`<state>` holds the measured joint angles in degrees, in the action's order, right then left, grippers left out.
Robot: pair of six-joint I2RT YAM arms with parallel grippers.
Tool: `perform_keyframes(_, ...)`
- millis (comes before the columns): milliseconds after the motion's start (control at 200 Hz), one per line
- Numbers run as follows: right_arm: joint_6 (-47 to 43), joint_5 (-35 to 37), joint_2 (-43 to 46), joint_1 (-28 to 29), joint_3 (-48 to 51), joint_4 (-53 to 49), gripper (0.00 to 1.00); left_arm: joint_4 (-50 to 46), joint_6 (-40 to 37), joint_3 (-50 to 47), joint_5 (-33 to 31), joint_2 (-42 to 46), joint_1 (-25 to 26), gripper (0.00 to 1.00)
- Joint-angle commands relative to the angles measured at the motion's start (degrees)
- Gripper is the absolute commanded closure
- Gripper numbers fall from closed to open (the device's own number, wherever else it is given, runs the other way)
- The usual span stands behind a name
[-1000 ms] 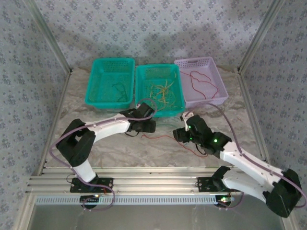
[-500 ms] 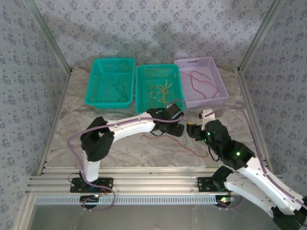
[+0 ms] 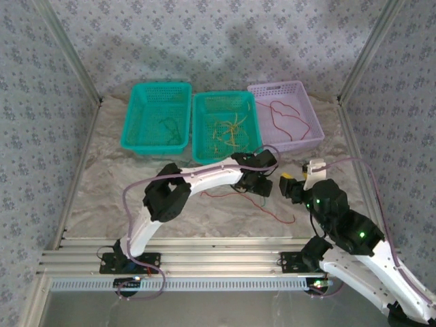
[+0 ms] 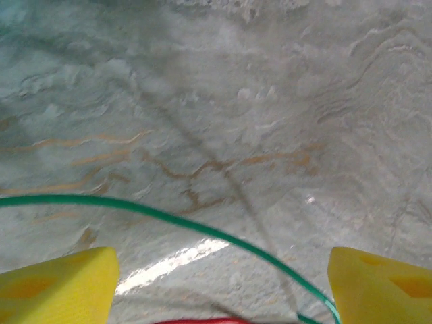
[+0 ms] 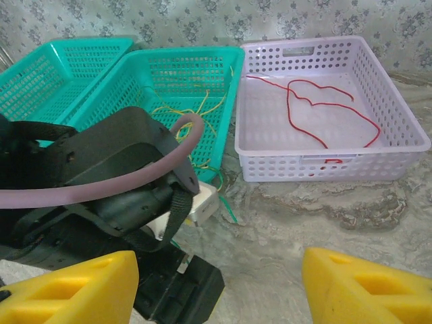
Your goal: Untangle the cables
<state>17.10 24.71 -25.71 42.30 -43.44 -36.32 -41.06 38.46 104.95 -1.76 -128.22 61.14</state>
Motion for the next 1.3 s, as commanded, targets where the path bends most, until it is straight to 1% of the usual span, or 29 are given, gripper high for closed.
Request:
perform_keyframes(0,-0.48,0.66,0.85,0.51,-1.01,-1.5,0.33,-3.16,1.14,3.0,0.56,-1.68,0.47,0.25)
perform_keyframes(145,-0.49,0.74,1.01,0.67,-0.99,-1.35,0.33,-4.37,0.92,4.89,0.79,-3.58,0.55,0.4)
perform_keyframes(195,-0.63,0.84,1.02,0.76,-1.1,-1.25,0.33,-4.33,1.01,4.83,0.71,-3.85,0.55,0.42)
perform_keyframes(325,-0.88,0.52,1.02,0.77,-1.09,-0.86,0.32,-4.21,1.01,4.68,0.31,-4.04,0.55,0.54)
perform_keyframes(455,-0.43,0.65,0.95,0.77,-1.11,-0.86,0.32,-4.11,0.92,4.83,0.27,-4.18,0.55,0.71)
perform_keyframes(620,0.06,1.01,1.15,0.77,-1.43,-1.38,0.28,-3.8,1.04,4.42,0.32,-3.77,0.57,0.87)
perform_keyframes(695,0.12,0.95,1.33,0.77,-1.47,-1.47,0.26,-3.36,1.15,3.91,0.32,-3.18,0.55,0.93)
perform_keyframes(759,0.31,1.02,1.4,0.82,-1.34,-1.57,0.25,-3.29,1.18,3.86,0.35,-2.74,0.55,1.0)
perform_keyframes(919,0.73,1.04,1.67,0.77,-1.24,-1.57,0.18,-3.43,1.18,3.76,-0.09,-0.48,0.6,1.0)
perform_keyframes(984,0.87,1.22,1.72,0.77,-1.34,-1.66,0.1,-3.51,1.18,3.63,-0.38,1.21,0.55,1.0)
perform_keyframes(1089,0.76,1.26,1.78,0.77,-1.67,-1.99,0.0,-3.68,1.58,2.91,-0.74,5.22,0.55,1.0)
perform_keyframes(1184,1.05,1.12,1.79,0.82,-2.03,-2.73,0.0,-3.71,2.19,2.23,-0.85,9.15,0.55,1.0)
perform_keyframes(1299,1.42,-1.07,1.51,0.68,-2.24,-3.41,0.0,-4.41,3.1,1.98,-0.92,13.28,0.55,1.0)
